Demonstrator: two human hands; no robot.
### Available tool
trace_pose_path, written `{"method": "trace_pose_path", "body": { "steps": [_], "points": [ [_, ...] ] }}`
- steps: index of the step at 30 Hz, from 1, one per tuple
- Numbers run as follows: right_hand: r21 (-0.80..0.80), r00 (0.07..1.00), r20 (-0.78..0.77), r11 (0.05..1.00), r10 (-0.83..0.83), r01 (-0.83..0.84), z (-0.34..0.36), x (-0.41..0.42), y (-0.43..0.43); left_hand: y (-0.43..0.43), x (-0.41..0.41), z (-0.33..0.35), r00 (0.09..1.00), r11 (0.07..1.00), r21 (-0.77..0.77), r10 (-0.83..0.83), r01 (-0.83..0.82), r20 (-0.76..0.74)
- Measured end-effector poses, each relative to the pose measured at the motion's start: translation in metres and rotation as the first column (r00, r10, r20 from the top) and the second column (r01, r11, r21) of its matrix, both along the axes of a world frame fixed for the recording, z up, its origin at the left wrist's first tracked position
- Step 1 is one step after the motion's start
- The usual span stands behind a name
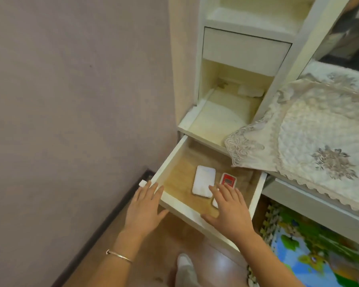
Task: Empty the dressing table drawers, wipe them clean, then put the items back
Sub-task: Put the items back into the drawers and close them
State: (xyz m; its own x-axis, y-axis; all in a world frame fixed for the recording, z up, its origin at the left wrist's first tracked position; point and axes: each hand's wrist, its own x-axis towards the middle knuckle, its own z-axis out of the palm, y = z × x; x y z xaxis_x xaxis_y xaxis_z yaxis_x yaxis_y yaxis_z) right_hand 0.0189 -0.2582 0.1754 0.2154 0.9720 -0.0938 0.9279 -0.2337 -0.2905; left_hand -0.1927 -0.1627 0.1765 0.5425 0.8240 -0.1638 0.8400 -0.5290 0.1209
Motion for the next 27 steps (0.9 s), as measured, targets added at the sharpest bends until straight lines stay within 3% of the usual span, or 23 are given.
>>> {"method": "trace_pose_path", "body": {
  "steps": [4,8,16,27],
  "points": [
    [-0.111,0.997,-0.030,0.991,-0.076,0.072,-0.016,-0.006,-0.002,0.025,-0.003,-0.022,0.982,0.986,-0.098,-0.145,0.133,-0.122],
    [-0.214,0.984,0.080,0.962,-0.158,0.172,-0.036,-0.022,-0.014,0.051,-0.003,-0.036,0.965,0.962,-0.111,-0.257,0.250,-0.050],
    [-0.169,0.868,0.183,0.854,-0.462,0.491,-0.042,-0.044,-0.009,0.097,0.007,-0.053,0.874,0.873,-0.047,-0.483,0.485,0.043],
    [-0.021,0.730,0.238,0.748,-0.641,0.663,-0.038,0.039,0.070,0.164,0.114,-0.041,0.849,0.860,0.031,-0.509,0.510,0.141]
  ]
}}
